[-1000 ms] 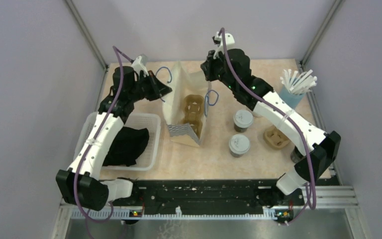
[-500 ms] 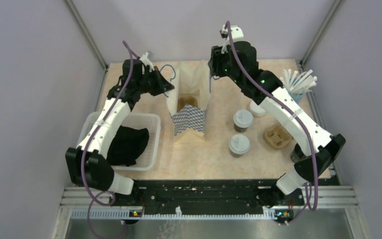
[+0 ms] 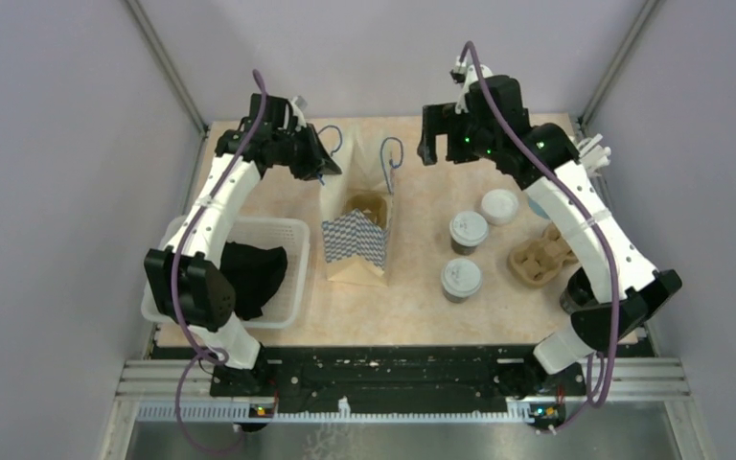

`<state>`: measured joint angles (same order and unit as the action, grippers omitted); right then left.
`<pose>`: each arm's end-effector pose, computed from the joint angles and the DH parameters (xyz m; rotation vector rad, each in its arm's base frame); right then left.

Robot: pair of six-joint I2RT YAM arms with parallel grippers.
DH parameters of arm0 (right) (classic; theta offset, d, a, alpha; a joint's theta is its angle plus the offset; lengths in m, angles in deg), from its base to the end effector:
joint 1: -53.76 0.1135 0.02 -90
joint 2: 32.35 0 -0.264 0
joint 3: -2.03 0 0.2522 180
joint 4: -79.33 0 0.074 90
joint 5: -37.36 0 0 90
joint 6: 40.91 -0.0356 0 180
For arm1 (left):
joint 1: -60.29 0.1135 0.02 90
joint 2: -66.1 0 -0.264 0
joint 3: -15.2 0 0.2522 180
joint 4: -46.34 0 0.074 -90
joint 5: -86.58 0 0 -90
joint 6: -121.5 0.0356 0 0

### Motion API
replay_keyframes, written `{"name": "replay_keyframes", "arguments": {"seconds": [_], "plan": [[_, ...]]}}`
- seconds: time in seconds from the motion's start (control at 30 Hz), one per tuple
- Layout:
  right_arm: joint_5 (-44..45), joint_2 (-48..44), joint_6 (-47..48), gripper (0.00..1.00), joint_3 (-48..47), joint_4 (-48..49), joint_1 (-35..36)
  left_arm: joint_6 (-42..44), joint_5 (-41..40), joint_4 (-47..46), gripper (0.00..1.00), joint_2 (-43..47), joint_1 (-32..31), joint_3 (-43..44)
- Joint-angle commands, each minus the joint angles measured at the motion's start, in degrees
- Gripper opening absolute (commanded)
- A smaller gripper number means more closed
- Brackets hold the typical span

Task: Pack the takeout coffee

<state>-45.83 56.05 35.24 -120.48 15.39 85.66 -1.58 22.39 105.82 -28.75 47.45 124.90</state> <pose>0.2708 0.1636 0.4644 -0.2587 2.0917 0.3589 0.3491 -0.0955 0.3667 -0.1978 2.4319 -0.9085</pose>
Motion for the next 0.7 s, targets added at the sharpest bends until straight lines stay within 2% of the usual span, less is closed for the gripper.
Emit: {"name": "replay_keyframes", "arguments": {"seconds": [0.0,0.1,0.2,0.37,0.53,0.57,0.67], "plan": [[-8.40,-3.80,-4.49,0.99,5.31,-0.72,0.80,-0.03,0.89,3.59,0.27,2.57,-0.08,0.77],[-10.53,-4.14,-5.49,0.99,7.59,3.27,0.92,2.82,2.33,3.82,0.30,1.81,-0.08,0.71],[-12.66,-3.81,-9.09,0.99,7.53,5.16,0.94,5.07,8.13,3.52,0.26,-1.05,-0.66,2.64],[-12.41,-6.96,-15.85,0.97,11.21,8.40,1.77,10.17,6.02,5.84,0.25,-6.45,-5.16,10.67],[-3.71,-8.66,-17.85,0.97,13.83,5.82,12.03,10.90,4.97,6.62,0.27,-11.94,-6.27,17.80],[-2.72,-8.85,-18.07,0.97,14.20,5.69,13.36,11.43,3.76,7.71,0.30,-13.21,-6.31,20.28],[-2.94,-9.85,-18.87,0.97,15.16,6.58,15.18,12.45,-2.43,13.76,0.56,-16.62,-6.30,29.81]]}}
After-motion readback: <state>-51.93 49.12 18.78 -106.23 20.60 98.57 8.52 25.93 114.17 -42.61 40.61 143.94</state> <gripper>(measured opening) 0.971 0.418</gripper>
